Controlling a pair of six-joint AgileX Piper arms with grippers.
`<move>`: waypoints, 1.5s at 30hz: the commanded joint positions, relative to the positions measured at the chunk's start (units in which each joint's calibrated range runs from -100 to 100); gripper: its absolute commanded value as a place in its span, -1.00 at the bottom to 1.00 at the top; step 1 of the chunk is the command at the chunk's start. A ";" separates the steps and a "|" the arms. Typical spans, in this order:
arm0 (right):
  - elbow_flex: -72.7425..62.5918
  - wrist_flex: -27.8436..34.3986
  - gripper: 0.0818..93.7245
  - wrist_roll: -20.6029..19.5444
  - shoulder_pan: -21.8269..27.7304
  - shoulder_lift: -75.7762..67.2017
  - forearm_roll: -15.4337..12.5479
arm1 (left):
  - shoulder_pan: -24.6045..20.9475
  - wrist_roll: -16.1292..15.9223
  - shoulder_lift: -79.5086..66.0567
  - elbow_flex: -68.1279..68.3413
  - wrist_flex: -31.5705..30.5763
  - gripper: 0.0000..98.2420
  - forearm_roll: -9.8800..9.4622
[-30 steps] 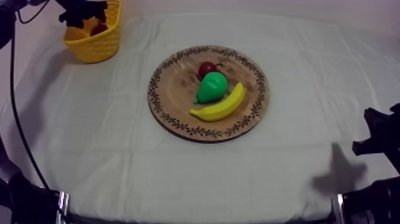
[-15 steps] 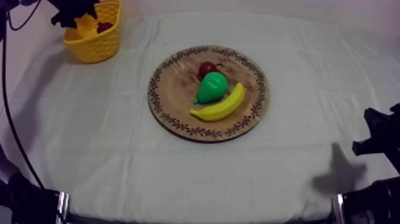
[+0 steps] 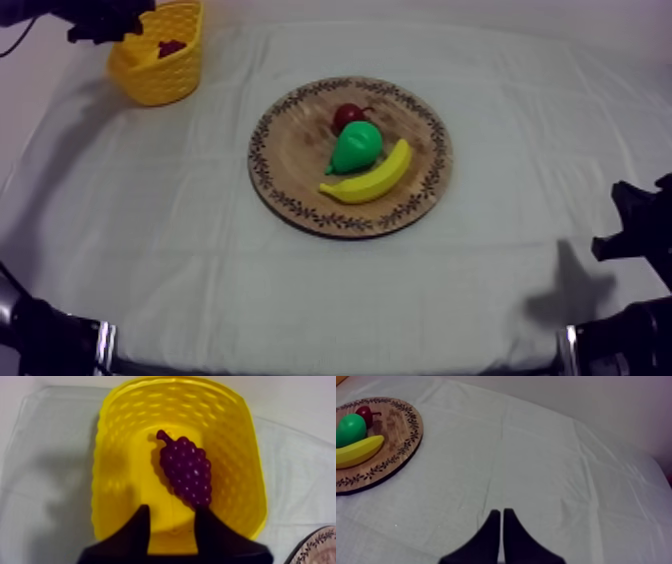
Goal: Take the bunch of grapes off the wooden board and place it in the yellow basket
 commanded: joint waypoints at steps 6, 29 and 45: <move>-0.01 0.00 -0.99 0.00 0.03 0.02 -0.01 | -0.80 0.45 -16.73 28.38 -13.80 -0.93 0.09; -0.01 0.00 -0.99 -0.03 0.03 0.02 -0.01 | -1.93 -3.12 -74.60 81.85 -18.63 -1.00 0.22; -0.01 0.00 -0.99 0.00 0.03 0.02 -0.01 | -1.55 -3.85 -104.29 87.70 -2.98 -1.00 0.82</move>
